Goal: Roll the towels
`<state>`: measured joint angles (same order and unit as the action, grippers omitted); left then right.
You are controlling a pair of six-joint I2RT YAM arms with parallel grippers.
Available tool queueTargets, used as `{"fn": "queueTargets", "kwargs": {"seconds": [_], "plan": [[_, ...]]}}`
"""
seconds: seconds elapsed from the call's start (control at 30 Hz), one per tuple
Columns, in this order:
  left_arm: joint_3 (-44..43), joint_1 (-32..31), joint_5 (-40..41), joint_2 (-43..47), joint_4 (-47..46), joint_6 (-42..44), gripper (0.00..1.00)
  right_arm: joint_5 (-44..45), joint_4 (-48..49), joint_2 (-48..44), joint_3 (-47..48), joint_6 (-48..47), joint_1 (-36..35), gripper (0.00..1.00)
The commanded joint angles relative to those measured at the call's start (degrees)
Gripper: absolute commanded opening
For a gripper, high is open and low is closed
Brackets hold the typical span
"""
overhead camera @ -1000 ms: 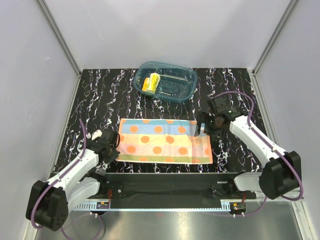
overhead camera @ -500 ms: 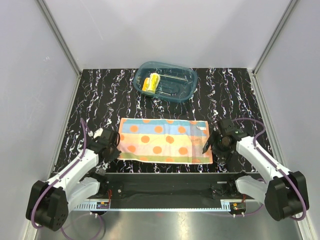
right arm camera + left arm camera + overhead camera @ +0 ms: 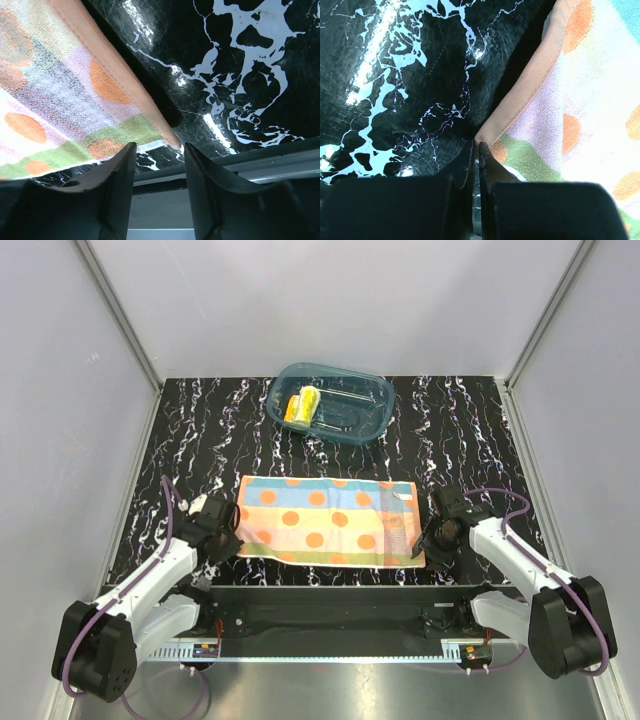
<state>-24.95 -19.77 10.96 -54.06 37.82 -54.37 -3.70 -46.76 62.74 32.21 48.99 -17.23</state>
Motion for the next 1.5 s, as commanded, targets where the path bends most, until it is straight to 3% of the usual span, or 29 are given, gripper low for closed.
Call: {"fn": "queueTargets", "kwargs": {"seconds": [0.0, 0.23, 0.27, 0.53, 0.63, 1.47], "plan": [[-0.5, 0.3, -0.2, 0.5, -1.4, 0.8, 0.00, 1.5, 1.9, 0.4, -0.4, 0.8, 0.3, 0.49], [-1.5, 0.3, -0.2, 1.7, 0.1, 0.7, 0.00, 2.1, 1.7, 2.3, 0.5, 0.8, 0.3, 0.44], [-1.6, 0.3, -0.2, 1.7, 0.1, 0.7, 0.00, 2.1, 1.8, 2.6, 0.8, 0.6, 0.3, 0.38], [-2.1, 0.3, -0.3, 1.6, 0.1, 1.0, 0.00, 2.7, 1.7, 4.3, 1.6, 0.0, 0.3, 0.13], [-2.2, 0.3, -0.7, 1.5, 0.0, 1.1, 0.00, 2.7, 1.8, 4.1, 1.5, -0.3, 0.3, 0.00], [-12.0, 0.3, -6.4, 9.5, 13.1, 1.7, 0.00, 6.1, -9.8, -7.7, 12.5, -0.8, 0.3, 0.00]]}}
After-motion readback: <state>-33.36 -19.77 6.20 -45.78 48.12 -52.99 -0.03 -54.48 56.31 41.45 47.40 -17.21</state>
